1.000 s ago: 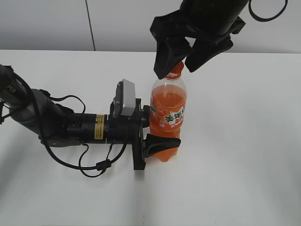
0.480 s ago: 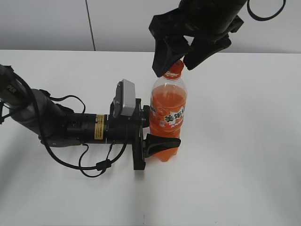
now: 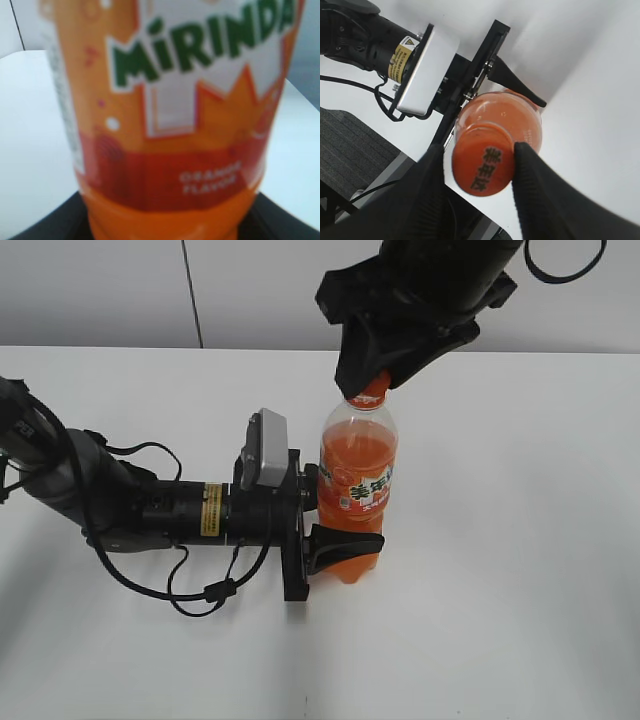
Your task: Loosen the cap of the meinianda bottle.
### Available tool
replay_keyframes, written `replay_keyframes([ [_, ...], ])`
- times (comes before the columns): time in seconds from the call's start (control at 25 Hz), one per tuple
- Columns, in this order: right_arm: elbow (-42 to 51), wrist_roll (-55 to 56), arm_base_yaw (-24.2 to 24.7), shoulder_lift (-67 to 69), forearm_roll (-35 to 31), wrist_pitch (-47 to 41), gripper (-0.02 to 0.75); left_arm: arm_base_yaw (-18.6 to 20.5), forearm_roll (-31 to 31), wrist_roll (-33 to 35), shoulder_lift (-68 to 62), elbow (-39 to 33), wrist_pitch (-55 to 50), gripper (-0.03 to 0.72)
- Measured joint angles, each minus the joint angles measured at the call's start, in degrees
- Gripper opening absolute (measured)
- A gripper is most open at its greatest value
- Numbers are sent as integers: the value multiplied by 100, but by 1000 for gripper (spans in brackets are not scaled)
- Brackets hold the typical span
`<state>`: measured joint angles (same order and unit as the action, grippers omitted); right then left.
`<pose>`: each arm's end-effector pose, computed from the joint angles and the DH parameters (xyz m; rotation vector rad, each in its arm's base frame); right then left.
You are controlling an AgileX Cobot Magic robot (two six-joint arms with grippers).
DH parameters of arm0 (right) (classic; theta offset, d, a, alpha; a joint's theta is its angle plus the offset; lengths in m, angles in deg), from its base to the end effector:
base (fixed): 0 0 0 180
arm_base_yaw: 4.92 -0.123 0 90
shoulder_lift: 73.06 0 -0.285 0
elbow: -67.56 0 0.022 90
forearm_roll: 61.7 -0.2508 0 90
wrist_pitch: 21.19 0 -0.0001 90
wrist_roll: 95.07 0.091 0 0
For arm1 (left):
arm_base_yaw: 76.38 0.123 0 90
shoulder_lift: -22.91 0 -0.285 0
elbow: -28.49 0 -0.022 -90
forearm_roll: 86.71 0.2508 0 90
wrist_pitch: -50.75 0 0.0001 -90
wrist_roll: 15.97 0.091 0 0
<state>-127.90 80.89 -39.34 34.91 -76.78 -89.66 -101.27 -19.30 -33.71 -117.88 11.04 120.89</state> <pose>0.2921 0.2268 0.3219 -0.8634 2.7170 0.4861 0.3081 -0.2300 0.0618 1.3238 1.3347 -1.0497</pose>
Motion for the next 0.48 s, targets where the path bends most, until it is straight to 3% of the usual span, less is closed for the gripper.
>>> replay_keyframes([
  [0.12,0,-3,0,0,12,33,265,0,11,0,0,0,0,392],
  [0.48,0,-838,0,-5,19,30,265,0,11,0,0,0,0,392],
])
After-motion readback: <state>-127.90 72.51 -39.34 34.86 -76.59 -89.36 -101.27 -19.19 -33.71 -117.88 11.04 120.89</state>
